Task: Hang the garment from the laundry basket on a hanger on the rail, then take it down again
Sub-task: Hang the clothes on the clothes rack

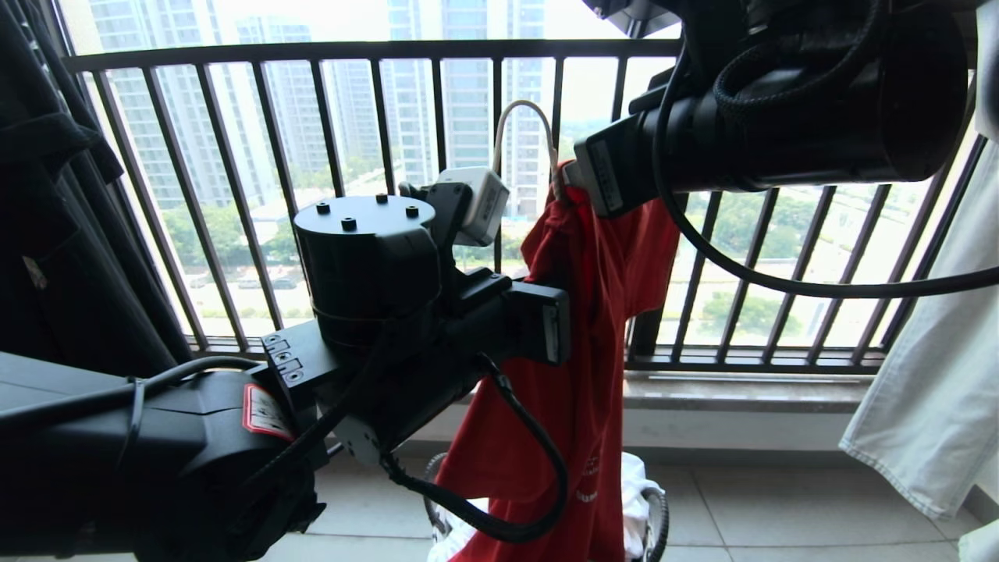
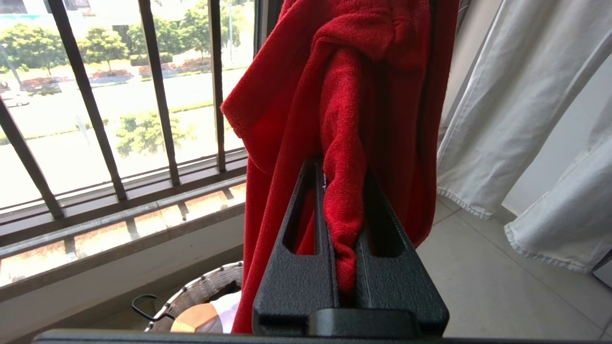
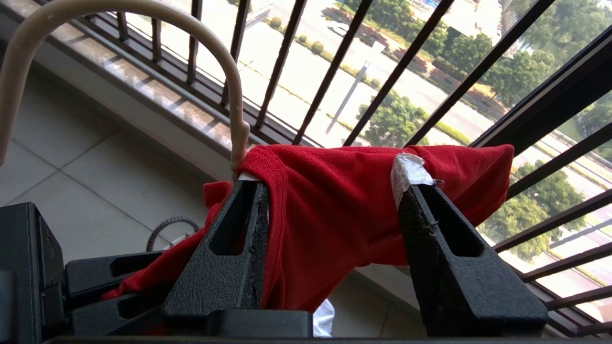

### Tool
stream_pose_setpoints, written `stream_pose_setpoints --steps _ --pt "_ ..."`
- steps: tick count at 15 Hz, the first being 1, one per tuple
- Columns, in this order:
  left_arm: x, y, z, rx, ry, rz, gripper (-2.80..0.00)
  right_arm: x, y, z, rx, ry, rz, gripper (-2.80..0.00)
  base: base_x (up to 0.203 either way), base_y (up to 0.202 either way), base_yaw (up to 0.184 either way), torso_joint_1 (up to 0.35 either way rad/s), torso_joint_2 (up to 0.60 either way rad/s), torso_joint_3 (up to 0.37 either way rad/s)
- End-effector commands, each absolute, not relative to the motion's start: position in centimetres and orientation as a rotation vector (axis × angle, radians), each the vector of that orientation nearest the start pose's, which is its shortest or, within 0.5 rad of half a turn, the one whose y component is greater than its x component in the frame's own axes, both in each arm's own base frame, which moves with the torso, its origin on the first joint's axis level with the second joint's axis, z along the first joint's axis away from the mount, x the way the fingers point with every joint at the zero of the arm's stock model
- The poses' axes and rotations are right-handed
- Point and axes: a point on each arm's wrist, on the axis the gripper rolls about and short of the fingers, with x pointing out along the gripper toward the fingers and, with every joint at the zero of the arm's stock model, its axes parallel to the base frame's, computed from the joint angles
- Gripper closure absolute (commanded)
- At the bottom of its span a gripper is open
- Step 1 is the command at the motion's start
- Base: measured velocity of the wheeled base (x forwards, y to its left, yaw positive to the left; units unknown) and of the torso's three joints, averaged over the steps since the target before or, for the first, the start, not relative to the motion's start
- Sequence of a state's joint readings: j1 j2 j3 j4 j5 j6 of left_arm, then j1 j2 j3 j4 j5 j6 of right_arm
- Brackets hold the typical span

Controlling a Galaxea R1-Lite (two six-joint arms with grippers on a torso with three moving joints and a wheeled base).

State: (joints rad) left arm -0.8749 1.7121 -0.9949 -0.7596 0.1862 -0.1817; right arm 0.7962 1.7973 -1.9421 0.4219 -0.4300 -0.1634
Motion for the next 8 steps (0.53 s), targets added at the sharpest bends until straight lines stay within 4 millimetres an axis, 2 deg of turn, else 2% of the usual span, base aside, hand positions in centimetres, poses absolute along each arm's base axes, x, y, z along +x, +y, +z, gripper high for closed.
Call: stream_pose_setpoints --steps 1,8 --pt "21.12 -24.60 24.49 -0.201 0.018 -0.689 0.00 23.17 22.58 36.57 -0.323 0.197 0.387 -2.80 0.000 0.000 0.000 0.000 0.00 0.000" --pt "21.03 -24.35 25.10 -0.225 -0.029 -0.690 0.00 22.48 22.32 36.15 -0.345 0.213 0.352 -2.80 0.000 0.000 0.000 0.000 0.00 0.000"
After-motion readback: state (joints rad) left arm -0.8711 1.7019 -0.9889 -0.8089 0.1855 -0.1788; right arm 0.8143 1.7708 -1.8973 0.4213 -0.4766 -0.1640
